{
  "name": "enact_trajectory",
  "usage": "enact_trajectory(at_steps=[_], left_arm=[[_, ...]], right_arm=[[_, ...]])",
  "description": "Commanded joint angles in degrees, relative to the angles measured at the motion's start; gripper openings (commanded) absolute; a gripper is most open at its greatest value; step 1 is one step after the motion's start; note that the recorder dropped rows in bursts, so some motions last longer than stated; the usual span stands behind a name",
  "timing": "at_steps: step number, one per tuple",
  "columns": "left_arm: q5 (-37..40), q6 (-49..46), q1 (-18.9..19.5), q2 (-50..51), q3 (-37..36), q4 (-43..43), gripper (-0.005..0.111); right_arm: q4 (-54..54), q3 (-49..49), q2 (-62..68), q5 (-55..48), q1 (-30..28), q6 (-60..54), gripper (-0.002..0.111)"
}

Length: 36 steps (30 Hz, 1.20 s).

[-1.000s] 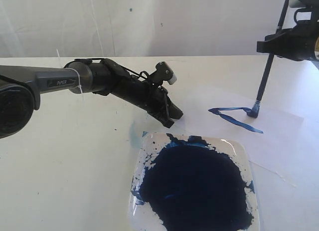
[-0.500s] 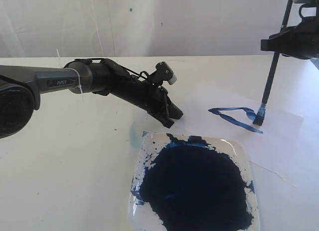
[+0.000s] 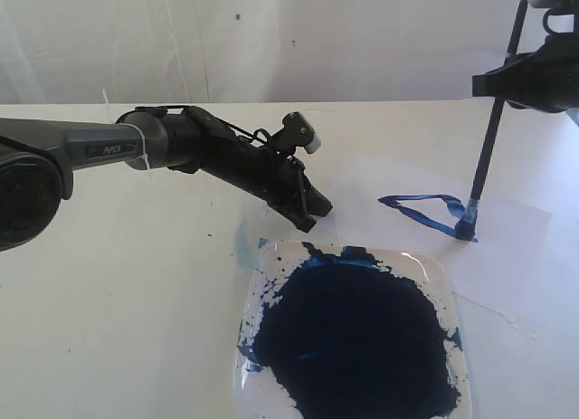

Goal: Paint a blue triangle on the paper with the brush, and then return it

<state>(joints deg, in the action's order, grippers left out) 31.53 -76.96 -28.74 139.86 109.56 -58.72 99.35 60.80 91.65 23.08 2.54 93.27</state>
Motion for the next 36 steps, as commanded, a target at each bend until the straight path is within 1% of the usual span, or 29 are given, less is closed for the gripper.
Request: enact_trajectory(at_steps=[1,5,7,8,9,10,11,13,20,26,30,36], left_arm=[[2.0,-0.4,-0.2,-0.2,0.2,-0.4,0.0],[2.5,-0.4,-0.2,-0.2,0.2,-0.4,0.0],[2.5,-0.4,-0.2,-0.2,0.2,-0.4,0.0],[2.5,-0.4,-0.2,-0.2,0.2,-0.4,0.0],[2.5,-0.4,-0.2,-0.2,0.2,-0.4,0.0],[2.5,-0.4,-0.2,-0.2,0.2,-0.4,0.0],[2.5,-0.4,-0.2,-0.2,0.2,-0.4,0.0],[2.5,-0.4,-0.2,-0.2,0.2,-0.4,0.0],[2.7,-0.4,-0.2,-0.2,0.2,-0.4,0.0],[2.7,-0.4,-0.2,-0.2,0.2,-0.4,0.0],[2.7,-0.4,-0.2,-0.2,0.2,-0.4,0.0],[2.7,-0.4,-0.2,-0.2,0.2,-0.4,0.0]], right_arm=[[0.6,-0.2,-1.8,0.2,-0.3,1.5,0.0],[0.6,-0.2,-1.9,-2.6,-0.3,1.5,0.0],[0.6,-0.2,-1.8,-6.7,-0.3,0.8,0.0],[-1.6,-0.2,-1.6,-7.3,-0.3,-1.1,0.0],[-5.4,0.1,-1.1,-7.2,-0.3,-5.3,0.0],[-9.0,0.4,-0.3,-6.0,-0.3,-8.0,0.0],[-14.2,1.0,0.7,-4.4,-0.3,-13.4,0.0],[-19.4,2.4,2.6,-3.1,-0.3,-18.7,0.0],[-26.0,5.3,7.2,-2.2,-0.3,-24.3,0.0],[-26.0,5.9,8.1,-2.4,-0.3,-24.1,0.0],[-23.9,5.9,7.8,-2.5,-0.3,-22.8,0.0],[-16.7,5.9,6.8,-3.6,-0.3,-14.4,0.0]])
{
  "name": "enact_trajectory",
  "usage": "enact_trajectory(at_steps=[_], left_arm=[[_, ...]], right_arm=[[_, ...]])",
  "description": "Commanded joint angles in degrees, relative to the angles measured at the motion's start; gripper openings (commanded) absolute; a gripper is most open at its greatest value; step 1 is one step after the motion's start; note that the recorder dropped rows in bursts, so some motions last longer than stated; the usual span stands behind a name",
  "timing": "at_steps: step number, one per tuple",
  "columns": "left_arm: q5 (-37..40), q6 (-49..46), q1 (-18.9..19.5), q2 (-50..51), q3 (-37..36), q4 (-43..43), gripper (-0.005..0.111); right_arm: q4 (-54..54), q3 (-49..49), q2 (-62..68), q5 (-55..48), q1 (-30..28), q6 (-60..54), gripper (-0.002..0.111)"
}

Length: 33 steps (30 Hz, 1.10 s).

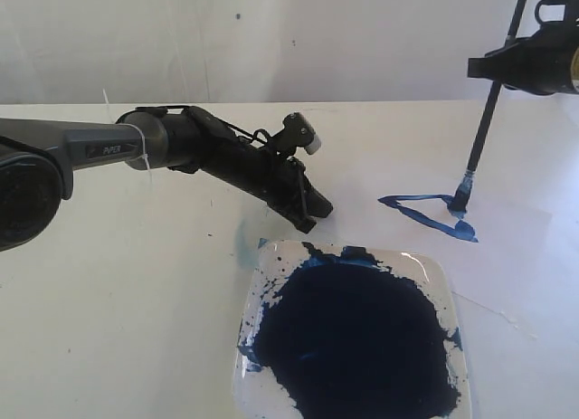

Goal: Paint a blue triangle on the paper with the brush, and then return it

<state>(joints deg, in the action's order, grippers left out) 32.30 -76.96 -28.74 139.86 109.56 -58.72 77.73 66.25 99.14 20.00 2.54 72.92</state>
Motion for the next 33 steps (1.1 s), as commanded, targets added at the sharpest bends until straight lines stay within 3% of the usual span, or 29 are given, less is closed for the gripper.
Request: enact_trajectory(at_steps=[1,10,33], left_arm=[[1.9,-0.4,-0.2,-0.2,0.2,-0.4,0.0],[2.0,-0.4,-0.2,-0.2,0.2,-0.4,0.0],[2.2,-0.4,-0.2,-0.2,0.2,-0.4,0.0]], right_arm=[[9.0,0.4,-0.7,-0.5,-0.3,10.0,0.0],[22.2,0.4,-2.4,1.2,-0.3,22.0,0.0],[22.2,0.3,-3.8,-1.2,-0.3,22.9,0.0]])
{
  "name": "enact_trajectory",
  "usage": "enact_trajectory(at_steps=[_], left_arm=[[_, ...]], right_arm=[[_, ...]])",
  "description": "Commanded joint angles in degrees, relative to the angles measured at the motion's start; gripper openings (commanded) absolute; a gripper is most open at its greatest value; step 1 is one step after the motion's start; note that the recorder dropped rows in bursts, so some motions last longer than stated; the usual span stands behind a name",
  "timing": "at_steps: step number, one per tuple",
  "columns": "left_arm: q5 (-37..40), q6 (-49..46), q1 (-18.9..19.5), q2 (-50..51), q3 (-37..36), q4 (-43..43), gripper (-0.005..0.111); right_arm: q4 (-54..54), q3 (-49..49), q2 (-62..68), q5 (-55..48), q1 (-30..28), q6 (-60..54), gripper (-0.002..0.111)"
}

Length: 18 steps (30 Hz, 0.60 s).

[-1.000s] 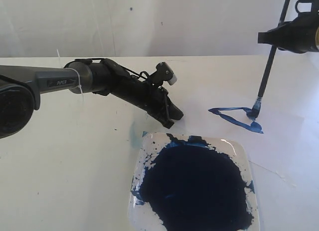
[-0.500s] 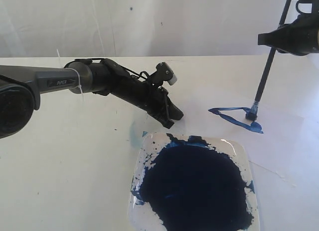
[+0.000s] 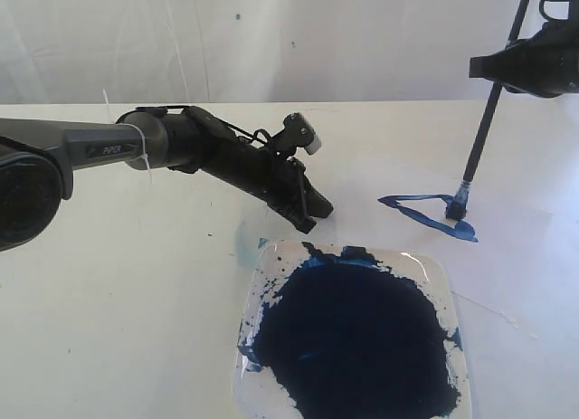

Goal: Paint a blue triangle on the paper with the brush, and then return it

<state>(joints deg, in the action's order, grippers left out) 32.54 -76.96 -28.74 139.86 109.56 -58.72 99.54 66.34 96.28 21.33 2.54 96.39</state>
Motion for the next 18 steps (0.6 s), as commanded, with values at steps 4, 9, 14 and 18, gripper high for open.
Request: enact_trajectory(at_steps=[4,9,14,18], left_arm=[[2.0,-0.4,-0.2,-0.2,0.2,-0.4,0.0],[1.9,-0.4,-0.2,-0.2,0.2,-0.4,0.0],[1.9,-0.4,-0.2,-0.2,0.2,-0.4,0.0],[1.9,-0.4,-0.2,-0.2,0.2,-0.4,0.0]], right_arm=[[0.4,0.7,-1.5,-4.2,-0.3,-4.9,0.0],[-2.7,2.8,-1.5,-2.8,-0.3,-13.3,0.0],[-15.2,3.9,-1.2,-1.0,-1.2,-13.8,0.0],[-20.8,3.9,1.9,15.2,-6.5,-12.1,0.0]])
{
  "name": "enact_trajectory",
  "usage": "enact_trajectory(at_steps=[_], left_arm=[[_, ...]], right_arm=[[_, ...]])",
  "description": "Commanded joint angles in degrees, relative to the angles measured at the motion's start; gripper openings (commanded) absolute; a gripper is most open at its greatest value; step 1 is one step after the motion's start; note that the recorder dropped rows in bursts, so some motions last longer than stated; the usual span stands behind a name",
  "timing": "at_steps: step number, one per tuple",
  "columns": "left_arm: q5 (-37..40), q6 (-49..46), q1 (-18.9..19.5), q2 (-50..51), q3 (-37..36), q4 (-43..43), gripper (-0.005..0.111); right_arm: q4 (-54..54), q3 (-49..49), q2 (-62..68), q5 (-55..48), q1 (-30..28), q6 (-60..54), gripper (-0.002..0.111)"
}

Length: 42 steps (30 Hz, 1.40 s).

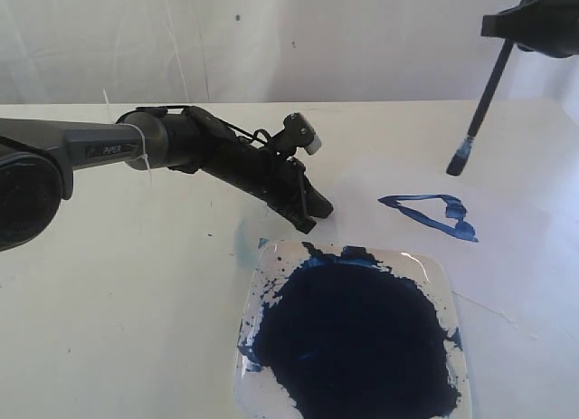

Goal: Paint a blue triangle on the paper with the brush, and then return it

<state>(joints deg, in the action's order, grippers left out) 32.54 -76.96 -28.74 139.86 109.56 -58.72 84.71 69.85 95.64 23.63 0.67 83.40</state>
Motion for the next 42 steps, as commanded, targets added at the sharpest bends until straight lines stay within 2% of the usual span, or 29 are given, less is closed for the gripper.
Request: enact_trajectory(at_steps=[1,7,14,28,36,42], left_arm=[[1.9,-0.4,-0.2,-0.2,0.2,-0.4,0.0],[2.1,-0.4,-0.2,-0.2,0.2,-0.4,0.0],[2.1,-0.4,-0.2,-0.2,0.2,-0.4,0.0],[2.1,-0.4,-0.2,-0.2,0.2,-0.4,0.0],[2.1,-0.4,-0.2,-0.2,0.2,-0.4,0.0],[1.9,-0.4,-0.2,-0.2,0.2,-0.4,0.0]], right_arm=[[-7.5,0.4,3.5,17.0,-6.7,1.8,0.0],[-4.7,0.4,5.7,22.8,-12.7,4.0,0.0],[-2.7,0.4,6.0,22.7,-12.1,-3.8,0.0],[-3.4,0.4,9.9,23.2,-12.0,-11.2,0.0],[-6.9,0.4,11.1,23.6,-12.0,-12.9,0.0],[-1.2,0.4,11.1,22.5,-12.0,-8.9,0.0]])
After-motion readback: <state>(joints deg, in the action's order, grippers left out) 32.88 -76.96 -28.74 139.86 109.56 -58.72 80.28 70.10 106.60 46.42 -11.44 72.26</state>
